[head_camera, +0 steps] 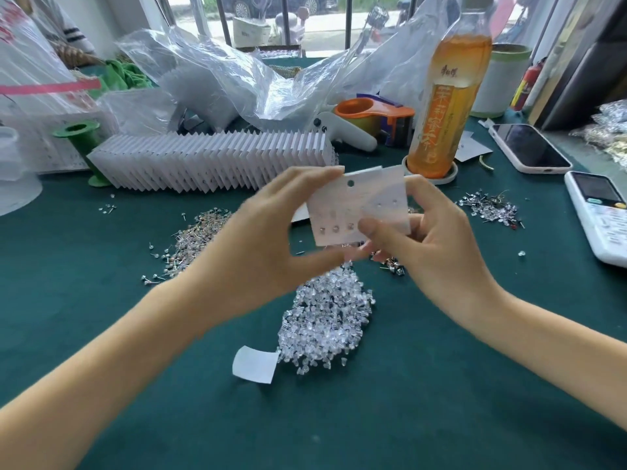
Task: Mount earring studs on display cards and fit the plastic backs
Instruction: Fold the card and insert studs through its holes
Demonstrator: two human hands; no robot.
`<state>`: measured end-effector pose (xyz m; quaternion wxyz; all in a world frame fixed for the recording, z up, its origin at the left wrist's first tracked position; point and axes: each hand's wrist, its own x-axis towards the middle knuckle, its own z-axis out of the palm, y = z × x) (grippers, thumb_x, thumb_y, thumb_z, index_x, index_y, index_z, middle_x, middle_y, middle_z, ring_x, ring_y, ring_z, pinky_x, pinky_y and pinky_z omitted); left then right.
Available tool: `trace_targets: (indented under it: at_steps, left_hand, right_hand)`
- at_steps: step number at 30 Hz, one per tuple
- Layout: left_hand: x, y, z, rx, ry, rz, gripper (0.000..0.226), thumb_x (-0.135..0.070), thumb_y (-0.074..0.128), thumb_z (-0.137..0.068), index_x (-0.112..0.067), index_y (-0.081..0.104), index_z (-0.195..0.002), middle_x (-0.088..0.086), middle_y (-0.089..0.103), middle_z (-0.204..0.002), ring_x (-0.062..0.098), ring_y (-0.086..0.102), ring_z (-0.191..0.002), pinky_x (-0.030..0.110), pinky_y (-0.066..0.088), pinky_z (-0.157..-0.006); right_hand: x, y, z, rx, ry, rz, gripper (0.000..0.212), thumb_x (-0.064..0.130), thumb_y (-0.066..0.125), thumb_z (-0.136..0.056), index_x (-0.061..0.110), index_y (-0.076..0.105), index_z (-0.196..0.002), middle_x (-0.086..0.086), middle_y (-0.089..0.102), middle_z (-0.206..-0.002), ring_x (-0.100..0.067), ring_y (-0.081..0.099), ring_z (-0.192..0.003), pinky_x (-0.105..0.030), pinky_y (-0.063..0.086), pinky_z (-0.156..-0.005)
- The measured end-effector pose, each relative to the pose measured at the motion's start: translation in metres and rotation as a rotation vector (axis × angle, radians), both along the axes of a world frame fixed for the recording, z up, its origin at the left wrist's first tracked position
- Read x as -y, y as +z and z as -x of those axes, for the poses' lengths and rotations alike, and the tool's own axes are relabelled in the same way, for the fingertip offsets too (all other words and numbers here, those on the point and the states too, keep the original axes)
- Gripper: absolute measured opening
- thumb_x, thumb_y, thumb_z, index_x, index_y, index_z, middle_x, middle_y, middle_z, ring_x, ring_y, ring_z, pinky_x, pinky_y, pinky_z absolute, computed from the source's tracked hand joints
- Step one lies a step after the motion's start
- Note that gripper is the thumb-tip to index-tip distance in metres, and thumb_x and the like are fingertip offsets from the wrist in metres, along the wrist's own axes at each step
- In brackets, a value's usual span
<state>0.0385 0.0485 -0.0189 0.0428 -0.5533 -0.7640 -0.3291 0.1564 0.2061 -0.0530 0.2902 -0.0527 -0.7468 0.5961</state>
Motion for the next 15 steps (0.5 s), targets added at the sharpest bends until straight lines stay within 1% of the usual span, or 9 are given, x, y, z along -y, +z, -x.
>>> trace_targets:
  at_steps: [2,4,5,7,8,10,11,13,15]
  left_hand:
    - [-0.004,-0.010,-0.002,-0.162,0.028,0.064,0.087,-0.062,0.062,-0.070,-0.021,0.037,-0.143,-0.007,0.043,-0.138,0.009,0.042,-0.124,0.026,0.035,-0.104]
    - [-0.006,-0.016,0.000,-0.216,0.052,0.052,0.084,-0.056,0.068,-0.072,-0.014,0.041,-0.141,0.001,0.047,-0.135,0.019,0.046,-0.121,0.040,0.042,-0.101]
    - [-0.007,-0.017,0.001,-0.212,0.056,0.035,0.080,-0.053,0.070,-0.074,-0.012,0.045,-0.138,0.002,0.050,-0.131,0.021,0.049,-0.117,0.043,0.045,-0.097]
    - [-0.007,-0.019,0.004,-0.157,0.050,0.017,0.076,-0.054,0.068,-0.072,-0.012,0.050,-0.134,0.000,0.054,-0.125,0.021,0.052,-0.111,0.040,0.048,-0.093]
    - [-0.007,-0.019,0.006,-0.119,0.044,0.022,0.078,-0.058,0.067,-0.071,-0.014,0.050,-0.133,-0.002,0.053,-0.123,0.018,0.052,-0.110,0.036,0.046,-0.092]
    - [-0.005,-0.018,0.011,-0.034,0.044,0.057,0.084,-0.070,0.064,-0.068,-0.023,0.047,-0.135,-0.011,0.048,-0.120,0.009,0.047,-0.108,0.025,0.040,-0.089]
    - [-0.004,-0.018,0.014,-0.002,0.051,0.077,0.088,-0.074,0.061,-0.065,-0.026,0.044,-0.137,-0.015,0.045,-0.118,0.004,0.044,-0.106,0.021,0.036,-0.087]
    - [-0.002,-0.018,0.022,0.019,0.085,0.108,0.092,-0.075,0.054,-0.061,-0.028,0.040,-0.140,-0.017,0.041,-0.116,0.001,0.040,-0.103,0.019,0.032,-0.085]
    - [-0.001,-0.018,0.028,0.014,0.128,0.125,0.094,-0.075,0.050,-0.062,-0.027,0.039,-0.141,-0.017,0.039,-0.115,0.001,0.039,-0.102,0.018,0.031,-0.085]
  right_hand:
    - [0.001,0.001,0.002,0.061,0.049,0.161,0.025,0.012,0.070,-0.083,0.019,0.057,-0.103,0.003,0.075,-0.091,-0.019,0.073,-0.070,-0.019,0.054,-0.058]
    - [0.005,0.001,0.003,0.093,0.106,0.275,0.032,0.017,0.070,-0.077,0.015,0.057,-0.106,-0.002,0.075,-0.094,-0.021,0.074,-0.078,-0.022,0.057,-0.063]
    - [0.006,0.000,0.003,0.110,0.131,0.292,0.036,0.020,0.070,-0.074,0.014,0.057,-0.107,-0.003,0.075,-0.096,-0.022,0.073,-0.081,-0.025,0.059,-0.066]
    - [0.004,0.001,0.004,0.169,0.162,0.236,0.040,0.027,0.068,-0.074,0.015,0.057,-0.110,-0.004,0.075,-0.098,-0.021,0.073,-0.084,-0.028,0.060,-0.068]
    - [0.000,0.002,0.005,0.205,0.162,0.199,0.040,0.032,0.066,-0.075,0.016,0.057,-0.111,-0.002,0.075,-0.095,-0.020,0.073,-0.083,-0.029,0.060,-0.067]
    - [-0.010,0.006,0.006,0.248,0.098,0.118,0.038,0.043,0.061,-0.077,0.019,0.058,-0.106,0.005,0.075,-0.079,-0.015,0.072,-0.074,-0.028,0.059,-0.059]
    - [-0.016,0.007,0.006,0.246,0.043,0.048,0.035,0.046,0.059,-0.078,0.021,0.059,-0.102,0.007,0.073,-0.071,-0.011,0.069,-0.067,-0.024,0.056,-0.055]
    - [-0.028,0.007,0.004,0.221,-0.039,-0.148,0.028,0.047,0.059,-0.082,0.022,0.063,-0.094,0.005,0.070,-0.067,-0.003,0.055,-0.053,-0.015,0.044,-0.049]
    - [-0.036,0.004,0.001,0.239,-0.070,-0.389,0.019,0.044,0.065,-0.082,0.026,0.068,-0.086,0.007,0.066,-0.068,-0.002,0.047,-0.051,-0.013,0.036,-0.052]
